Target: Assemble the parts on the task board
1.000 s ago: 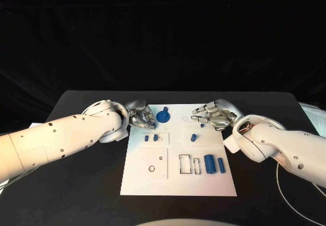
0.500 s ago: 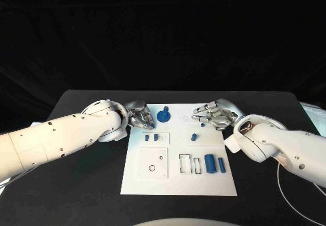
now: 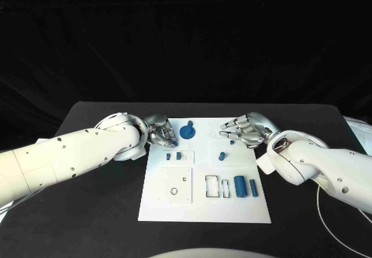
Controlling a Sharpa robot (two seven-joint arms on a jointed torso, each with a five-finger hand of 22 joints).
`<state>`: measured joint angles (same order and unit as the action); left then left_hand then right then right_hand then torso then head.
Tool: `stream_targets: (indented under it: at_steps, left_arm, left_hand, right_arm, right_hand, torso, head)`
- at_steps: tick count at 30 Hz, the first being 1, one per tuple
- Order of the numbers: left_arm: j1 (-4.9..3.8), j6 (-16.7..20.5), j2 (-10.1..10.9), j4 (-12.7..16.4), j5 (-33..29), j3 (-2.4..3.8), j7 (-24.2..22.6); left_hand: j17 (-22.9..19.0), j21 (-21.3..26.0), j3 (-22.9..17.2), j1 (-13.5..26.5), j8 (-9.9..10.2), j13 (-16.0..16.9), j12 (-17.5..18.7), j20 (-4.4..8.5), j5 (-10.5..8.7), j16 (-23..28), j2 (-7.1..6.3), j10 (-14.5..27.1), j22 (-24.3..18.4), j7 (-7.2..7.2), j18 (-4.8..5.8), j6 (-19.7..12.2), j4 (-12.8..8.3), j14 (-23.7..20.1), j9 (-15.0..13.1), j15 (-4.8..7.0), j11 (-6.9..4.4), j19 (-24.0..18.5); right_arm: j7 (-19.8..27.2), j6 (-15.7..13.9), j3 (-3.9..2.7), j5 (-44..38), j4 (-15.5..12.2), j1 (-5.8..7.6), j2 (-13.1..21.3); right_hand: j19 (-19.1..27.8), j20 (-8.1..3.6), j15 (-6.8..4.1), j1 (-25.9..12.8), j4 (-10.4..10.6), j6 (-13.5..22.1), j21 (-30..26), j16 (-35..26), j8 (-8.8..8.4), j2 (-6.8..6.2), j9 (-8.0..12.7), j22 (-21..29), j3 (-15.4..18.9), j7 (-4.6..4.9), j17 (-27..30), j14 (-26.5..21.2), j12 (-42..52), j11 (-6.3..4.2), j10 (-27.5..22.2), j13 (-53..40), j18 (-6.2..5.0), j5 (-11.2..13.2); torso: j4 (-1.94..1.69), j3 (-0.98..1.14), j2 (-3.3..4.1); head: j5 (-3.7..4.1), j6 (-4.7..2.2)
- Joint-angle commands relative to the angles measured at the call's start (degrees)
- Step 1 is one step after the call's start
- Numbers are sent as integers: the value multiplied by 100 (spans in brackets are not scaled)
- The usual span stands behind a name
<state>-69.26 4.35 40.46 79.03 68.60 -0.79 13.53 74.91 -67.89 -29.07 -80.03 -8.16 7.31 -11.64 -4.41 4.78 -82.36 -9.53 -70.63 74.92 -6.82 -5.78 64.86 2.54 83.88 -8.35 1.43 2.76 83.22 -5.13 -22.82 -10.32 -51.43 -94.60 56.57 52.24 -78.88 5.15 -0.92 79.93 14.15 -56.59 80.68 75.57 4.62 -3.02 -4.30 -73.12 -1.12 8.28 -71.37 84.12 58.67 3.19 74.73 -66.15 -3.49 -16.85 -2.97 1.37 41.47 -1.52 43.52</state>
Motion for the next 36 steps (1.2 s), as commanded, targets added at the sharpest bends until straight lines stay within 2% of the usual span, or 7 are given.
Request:
stream_targets:
  at_steps: [1, 20, 25, 36]
  left_arm:
    - [-1, -152, -19, 0, 78, 0, 31]
    - [0, -238, -90, -35, 123, -1, 33]
    - [1, -345, -102, -27, 167, -2, 205]
    - [4, -399, -111, -17, 237, -4, 336]
  left_hand:
    - [40, -20, 13, 58, 22, -2, 28, 12, 8, 2, -9, -28, 89, 12, 109, 35, 37, 264, -3, 15, 4, 19]
    - [27, -3, 32, 78, 48, -3, 55, 11, 6, 8, -31, -25, 83, 9, 106, 16, 40, 259, 9, 14, 7, 13]
    - [11, 14, 87, 139, 150, -8, 129, -8, 3, 16, -72, 14, 81, -64, 108, -103, 66, 248, 61, -21, 57, 5]
    - [1, 32, 158, 141, 338, 0, 209, -57, 7, 14, -118, 45, 86, -168, 109, -325, 61, 243, 177, -79, 129, 0]
  right_arm:
    - [26, 68, 0, -15, -8, -3, -7]
    - [8, 73, 0, -23, 6, -4, -23]
    - [14, 35, 0, -31, 7, -4, -30]
    - [10, 12, 0, -37, 10, -4, -28]
  right_hand:
    - [27, -4, -24, 0, 10, -19, -26, -17, 12, 73, 2, 9, 26, -8, 4, 190, 15, -8, -12, -9, -59, -26]
    - [27, -4, -24, 0, 10, -19, -26, -17, 12, 73, 2, 9, 26, -8, 4, 190, 15, -8, -12, -9, -59, -26]
    - [24, -5, -25, -6, 13, -23, -28, -21, 15, 70, 1, 8, 39, -10, 3, 191, 16, -9, -9, -2, -59, -28]
    - [24, -5, -25, -6, 13, -24, -28, -21, 15, 70, 1, 8, 39, -10, 3, 191, 16, -9, -9, -2, -59, -28]
  torso:
    - [0, 0, 1]
    - [-9, -1, -1]
    - [2, -2, -1]
    - [-1, -1, -4]
  head:
    - [7, 10]
    - [4, 39]
    - [1, 49]
    - [3, 51]
